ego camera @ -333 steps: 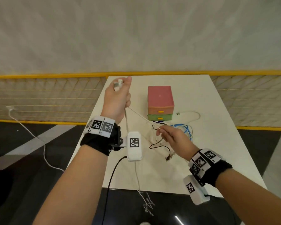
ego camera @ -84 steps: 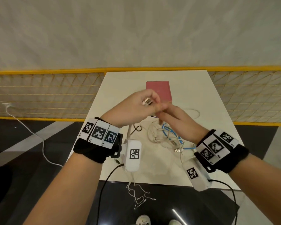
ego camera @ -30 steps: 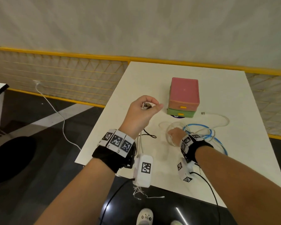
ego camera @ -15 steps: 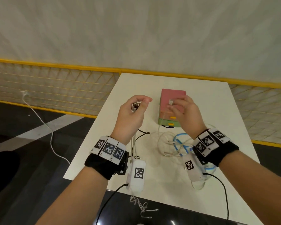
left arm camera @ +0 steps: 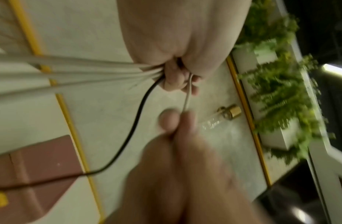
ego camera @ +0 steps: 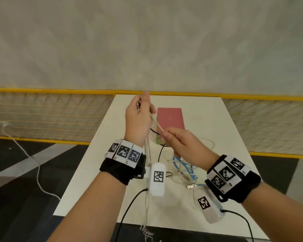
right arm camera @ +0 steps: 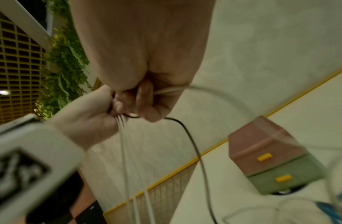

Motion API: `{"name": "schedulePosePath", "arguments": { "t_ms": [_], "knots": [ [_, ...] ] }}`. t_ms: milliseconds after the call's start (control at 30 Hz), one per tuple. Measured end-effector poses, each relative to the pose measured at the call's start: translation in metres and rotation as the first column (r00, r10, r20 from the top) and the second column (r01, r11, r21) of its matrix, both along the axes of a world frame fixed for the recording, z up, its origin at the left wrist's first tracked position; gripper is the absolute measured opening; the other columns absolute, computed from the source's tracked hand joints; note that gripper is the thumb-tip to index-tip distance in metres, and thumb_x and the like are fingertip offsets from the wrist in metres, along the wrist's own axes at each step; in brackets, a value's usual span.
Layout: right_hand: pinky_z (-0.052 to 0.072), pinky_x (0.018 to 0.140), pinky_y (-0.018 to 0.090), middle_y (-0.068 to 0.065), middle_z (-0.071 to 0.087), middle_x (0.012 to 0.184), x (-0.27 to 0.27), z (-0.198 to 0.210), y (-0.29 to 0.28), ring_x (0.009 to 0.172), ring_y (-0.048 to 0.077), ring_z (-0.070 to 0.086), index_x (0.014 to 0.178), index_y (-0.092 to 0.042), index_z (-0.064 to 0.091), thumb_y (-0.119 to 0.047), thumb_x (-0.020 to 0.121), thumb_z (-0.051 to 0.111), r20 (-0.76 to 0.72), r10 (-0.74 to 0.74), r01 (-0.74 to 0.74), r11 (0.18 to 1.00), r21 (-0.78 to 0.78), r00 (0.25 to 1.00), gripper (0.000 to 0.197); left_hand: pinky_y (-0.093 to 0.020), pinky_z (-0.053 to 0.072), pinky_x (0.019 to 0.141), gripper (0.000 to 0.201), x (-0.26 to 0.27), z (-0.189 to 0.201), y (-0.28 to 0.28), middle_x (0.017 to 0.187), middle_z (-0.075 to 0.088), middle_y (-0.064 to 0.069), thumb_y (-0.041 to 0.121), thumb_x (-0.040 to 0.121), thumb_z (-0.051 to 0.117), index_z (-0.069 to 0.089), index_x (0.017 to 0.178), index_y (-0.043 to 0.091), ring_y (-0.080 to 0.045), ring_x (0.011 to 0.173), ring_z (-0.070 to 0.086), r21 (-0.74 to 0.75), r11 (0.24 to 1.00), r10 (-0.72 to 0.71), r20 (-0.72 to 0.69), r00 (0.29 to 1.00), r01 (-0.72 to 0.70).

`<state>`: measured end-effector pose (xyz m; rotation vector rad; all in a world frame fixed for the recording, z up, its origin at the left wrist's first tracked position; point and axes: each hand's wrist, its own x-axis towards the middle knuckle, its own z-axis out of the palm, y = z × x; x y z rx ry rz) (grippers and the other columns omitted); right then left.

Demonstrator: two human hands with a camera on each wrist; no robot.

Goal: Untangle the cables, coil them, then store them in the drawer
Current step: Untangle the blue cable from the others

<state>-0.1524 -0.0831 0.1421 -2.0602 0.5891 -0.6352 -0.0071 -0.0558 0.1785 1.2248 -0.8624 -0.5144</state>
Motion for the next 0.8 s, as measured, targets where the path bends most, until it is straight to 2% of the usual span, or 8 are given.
{"name": "schedulePosePath", "arguments": {
  "t_ms": [167,233,300,433,500,600,733,800],
  "knots": [
    [0.037,0.064,0.023,-0.01,0.043,0.065,-0.043,-0.036,-0.023,0.059,0.003,0.039,0.078,-0.026,0.055,-0.024,0.1,0.038,-0.171,-0.09,0.08,0.995,-0.067,0.981,0.027,-0.022,0.035,0.048,0.041,0.033,0.02,-0.004,0.045,0.035,0.008,0.029,0.102,0.044,0.041,0.063,0.019,-0.009,0.044,0.032,-0.116,0.986,0.087,-0.249,0.964,-0.119],
    [0.034,0.06,0.026,-0.008,0.04,0.062,-0.055,-0.04,-0.033,0.055,0.005,0.035,0.075,-0.025,0.054,-0.026,0.1,0.039,-0.224,-0.154,0.138,0.987,-0.085,0.962,0.029,-0.029,0.045,0.067,0.041,0.04,0.023,-0.002,0.048,0.031,0.006,0.03,0.101,0.045,0.04,0.062,0.02,-0.012,0.051,0.033,-0.154,0.982,0.059,-0.286,0.957,-0.106],
    [0.031,0.054,0.028,-0.002,0.037,0.058,-0.058,-0.032,-0.039,0.051,0.01,0.032,0.074,-0.023,0.055,-0.028,0.098,0.042,-0.236,-0.21,0.185,0.975,-0.125,0.949,0.029,-0.032,0.05,0.062,0.04,0.037,0.022,0.0,0.048,0.03,0.006,0.029,0.101,0.047,0.041,0.063,0.019,-0.012,0.05,0.033,-0.153,0.988,-0.03,-0.288,0.957,-0.015],
    [0.028,0.049,0.018,-0.007,0.038,0.049,-0.047,-0.001,-0.042,0.045,0.005,0.038,0.073,-0.018,0.06,-0.023,0.097,0.046,-0.193,-0.265,0.22,0.949,-0.226,0.945,0.028,-0.024,0.03,0.036,0.012,0.005,0.019,0.005,0.048,0.046,0.009,0.03,0.094,0.06,0.06,0.083,0.024,-0.003,0.045,0.037,0.153,0.97,-0.212,0.146,0.966,0.189],
    [0.029,0.047,0.015,-0.008,0.042,0.045,-0.042,0.014,-0.041,0.045,0.003,0.041,0.077,-0.009,0.063,-0.021,0.096,0.048,-0.139,-0.275,0.237,0.941,-0.242,0.951,0.027,-0.034,0.044,0.049,0.015,-0.012,0.013,0.007,0.072,0.064,0.006,0.035,0.092,0.062,0.066,0.102,0.025,0.001,0.063,0.05,0.371,0.896,-0.384,0.37,0.846,0.244],
    [0.031,0.05,0.015,-0.012,0.048,0.049,-0.039,0.028,-0.04,0.049,0.005,0.041,0.078,-0.012,0.063,-0.022,0.097,0.047,-0.074,-0.239,0.214,0.945,-0.247,0.968,0.027,-0.019,0.041,0.054,0.025,-0.027,0.006,0.006,0.076,0.064,0.007,0.038,0.094,0.057,0.069,0.096,0.016,0.002,0.059,0.054,0.492,0.837,-0.488,0.473,0.734,0.239],
    [0.037,0.059,0.029,0.012,0.049,0.068,-0.061,0.012,-0.048,0.061,0.021,0.041,0.08,-0.016,0.058,-0.028,0.099,0.038,-0.101,-0.246,0.22,0.951,-0.215,0.964,0.03,-0.017,0.036,0.048,0.019,0.0,0.016,-0.002,0.069,0.057,0.009,0.025,0.097,0.052,0.061,0.082,0.018,0.001,0.05,0.047,0.262,0.965,-0.093,0.352,0.931,-0.002],
    [0.034,0.056,0.027,0.003,0.045,0.064,-0.078,-0.004,-0.052,0.057,0.015,0.038,0.077,-0.021,0.056,-0.028,0.1,0.036,-0.178,-0.283,0.244,0.946,-0.212,0.942,0.031,-0.019,0.04,0.055,0.019,0.026,0.022,-0.005,0.068,0.055,0.012,0.026,0.097,0.054,0.061,0.08,0.02,0.001,0.055,0.05,0.127,0.97,0.16,0.301,0.94,-0.206]
  ]
}}
